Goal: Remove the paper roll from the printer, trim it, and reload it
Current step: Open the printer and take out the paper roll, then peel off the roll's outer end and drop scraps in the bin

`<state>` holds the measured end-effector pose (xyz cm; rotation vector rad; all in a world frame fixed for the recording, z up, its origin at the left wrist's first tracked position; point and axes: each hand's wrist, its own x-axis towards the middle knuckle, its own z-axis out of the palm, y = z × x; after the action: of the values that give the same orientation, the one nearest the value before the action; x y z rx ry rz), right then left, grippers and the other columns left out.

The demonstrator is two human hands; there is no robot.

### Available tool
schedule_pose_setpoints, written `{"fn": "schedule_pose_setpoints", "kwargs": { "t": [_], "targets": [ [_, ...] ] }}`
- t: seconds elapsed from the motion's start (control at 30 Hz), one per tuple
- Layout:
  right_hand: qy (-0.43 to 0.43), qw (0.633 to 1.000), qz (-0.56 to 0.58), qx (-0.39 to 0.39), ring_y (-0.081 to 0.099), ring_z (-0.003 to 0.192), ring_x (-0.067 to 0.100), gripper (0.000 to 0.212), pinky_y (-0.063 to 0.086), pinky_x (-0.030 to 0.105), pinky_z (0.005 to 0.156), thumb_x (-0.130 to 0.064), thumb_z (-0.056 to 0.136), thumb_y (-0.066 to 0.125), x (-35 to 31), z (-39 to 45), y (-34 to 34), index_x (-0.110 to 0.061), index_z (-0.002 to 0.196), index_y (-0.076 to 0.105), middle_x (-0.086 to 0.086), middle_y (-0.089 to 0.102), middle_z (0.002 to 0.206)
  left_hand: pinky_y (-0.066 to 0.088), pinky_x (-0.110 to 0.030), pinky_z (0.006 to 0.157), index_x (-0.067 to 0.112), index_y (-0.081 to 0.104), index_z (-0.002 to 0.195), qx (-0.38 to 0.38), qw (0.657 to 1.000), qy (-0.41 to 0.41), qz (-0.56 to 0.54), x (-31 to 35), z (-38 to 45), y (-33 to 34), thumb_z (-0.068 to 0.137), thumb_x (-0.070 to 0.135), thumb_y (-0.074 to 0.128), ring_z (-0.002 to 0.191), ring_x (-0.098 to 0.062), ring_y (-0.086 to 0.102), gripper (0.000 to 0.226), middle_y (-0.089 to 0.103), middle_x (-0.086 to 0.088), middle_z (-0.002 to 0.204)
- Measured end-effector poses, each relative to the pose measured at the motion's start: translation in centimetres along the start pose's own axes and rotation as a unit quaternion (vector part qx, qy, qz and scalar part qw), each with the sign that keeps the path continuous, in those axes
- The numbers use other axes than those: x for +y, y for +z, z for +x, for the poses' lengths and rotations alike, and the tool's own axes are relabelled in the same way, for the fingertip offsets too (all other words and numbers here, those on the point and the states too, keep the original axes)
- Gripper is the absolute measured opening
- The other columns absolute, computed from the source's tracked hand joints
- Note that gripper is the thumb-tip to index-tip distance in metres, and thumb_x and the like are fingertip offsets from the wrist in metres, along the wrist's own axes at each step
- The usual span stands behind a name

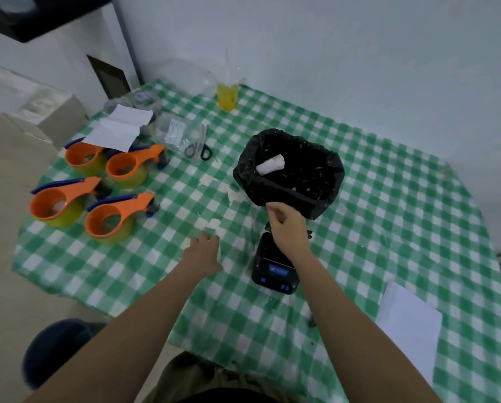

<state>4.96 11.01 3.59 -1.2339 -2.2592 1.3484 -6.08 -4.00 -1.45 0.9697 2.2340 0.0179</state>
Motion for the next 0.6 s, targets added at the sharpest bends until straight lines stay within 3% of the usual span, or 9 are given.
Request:
{"fn": "schedule_pose_setpoints", "kwargs": {
  "t": [0.13, 0.23, 0.33, 0.4, 0.5, 0.6],
  "targets": [
    [-0.012, 0.999, -0.034, -0.028, 0.062, 0.096, 0.021, 0.025, 0.052, 0.031, 0.085, -0.016, 0.095, 0.048, 0.6, -2.1, 0.5, -0.012, 0.113, 0.064, 0.008, 0.066, 0.113, 0.048, -0.043, 0.088, 0.011, 0.039, 0.127, 0.043, 0.999, 0.019, 0.027, -0.7, 0.1, 0.2, 0.084, 0.014, 0.058, 0.116, -0.034, 0.044, 0.046, 0.044, -0.015, 0.130],
    [-0.036, 0.997, -0.051, -0.041, 0.062, 0.096, 0.020, 0.023, 0.053, 0.034, 0.088, -0.014, 0.094, 0.049, 0.9, -3.4, 0.4, -0.011, 0.110, 0.066, 0.008, 0.066, 0.112, 0.046, -0.039, 0.085, 0.012, 0.044, 0.125, 0.089, 0.991, 0.045, -0.092, -0.4, -0.6, -0.9, 0.082, 0.018, 0.063, 0.108, -0.030, 0.049, 0.047, 0.048, -0.012, 0.125],
    [-0.055, 0.998, -0.010, -0.039, 0.061, 0.096, 0.017, 0.021, 0.053, 0.039, 0.090, -0.013, 0.093, 0.053, 1.1, -4.4, -0.1, -0.013, 0.108, 0.067, 0.003, 0.064, 0.107, 0.046, -0.032, 0.079, 0.015, 0.052, 0.118, 0.126, 0.942, 0.086, -0.300, 1.3, -2.4, -3.4, 0.080, 0.016, 0.067, 0.096, -0.021, 0.053, 0.041, 0.053, -0.004, 0.112],
    [-0.062, 0.995, 0.056, -0.046, 0.059, 0.102, 0.014, 0.023, 0.052, 0.041, 0.093, -0.015, 0.092, 0.054, 0.8, -5.0, -0.7, -0.020, 0.112, 0.064, -0.004, 0.060, 0.108, 0.052, -0.034, 0.079, 0.024, 0.055, 0.110, 0.112, 0.903, 0.114, -0.399, 2.4, -3.5, -4.7, 0.081, 0.018, 0.067, 0.096, -0.022, 0.060, 0.033, 0.058, -0.002, 0.111],
    [-0.083, 0.982, 0.150, -0.077, 0.053, 0.118, 0.012, 0.032, 0.047, 0.041, 0.101, -0.021, 0.092, 0.055, 0.0, -6.0, -1.9, -0.036, 0.120, 0.056, -0.009, 0.055, 0.125, 0.058, -0.032, 0.083, 0.030, 0.058, 0.103, 0.058, 0.850, 0.153, -0.502, 3.9, -4.7, -6.0, 0.084, 0.014, 0.064, 0.097, -0.020, 0.066, 0.026, 0.063, -0.003, 0.113],
    [-0.099, 0.972, 0.189, -0.099, 0.055, 0.120, 0.013, 0.036, 0.047, 0.041, 0.102, -0.020, 0.091, 0.058, -0.9, -6.8, -3.3, -0.031, 0.124, 0.053, -0.002, 0.057, 0.129, 0.058, -0.018, 0.075, 0.028, 0.059, 0.101, 0.014, 0.808, 0.179, -0.561, 5.3, -5.8, -6.8, 0.087, 0.009, 0.059, 0.089, -0.008, 0.067, 0.024, 0.065, 0.002, 0.105]
  ]
}}
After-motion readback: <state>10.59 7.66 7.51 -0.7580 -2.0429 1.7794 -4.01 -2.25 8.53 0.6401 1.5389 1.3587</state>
